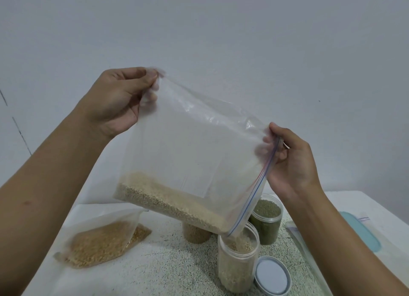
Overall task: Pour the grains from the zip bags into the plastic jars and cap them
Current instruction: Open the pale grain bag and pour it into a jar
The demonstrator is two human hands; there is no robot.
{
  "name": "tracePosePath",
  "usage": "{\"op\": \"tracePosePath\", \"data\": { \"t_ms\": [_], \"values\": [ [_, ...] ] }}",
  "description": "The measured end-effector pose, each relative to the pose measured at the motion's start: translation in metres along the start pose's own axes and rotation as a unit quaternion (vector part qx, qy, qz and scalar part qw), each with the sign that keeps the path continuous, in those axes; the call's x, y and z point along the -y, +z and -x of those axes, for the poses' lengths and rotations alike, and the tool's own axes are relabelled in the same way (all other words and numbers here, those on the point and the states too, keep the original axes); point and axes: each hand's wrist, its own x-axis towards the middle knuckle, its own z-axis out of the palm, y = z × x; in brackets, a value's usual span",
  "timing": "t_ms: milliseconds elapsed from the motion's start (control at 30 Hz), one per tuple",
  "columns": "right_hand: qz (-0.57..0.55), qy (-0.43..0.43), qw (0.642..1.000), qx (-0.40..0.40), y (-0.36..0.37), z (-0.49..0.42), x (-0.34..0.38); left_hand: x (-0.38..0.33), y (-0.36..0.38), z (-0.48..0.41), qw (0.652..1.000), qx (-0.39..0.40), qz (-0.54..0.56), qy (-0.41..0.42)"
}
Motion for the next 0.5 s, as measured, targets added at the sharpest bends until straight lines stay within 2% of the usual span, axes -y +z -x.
{"op": "tracePosePath", "data": {
  "t_ms": [500],
  "values": [
    [0.01, -0.014, 1.0, -0.007, -0.008, -0.003, 0.008, 0.003, 0.011, 0.0, 1.0, 0.01, 0.015, -0.013]
  ]
}}
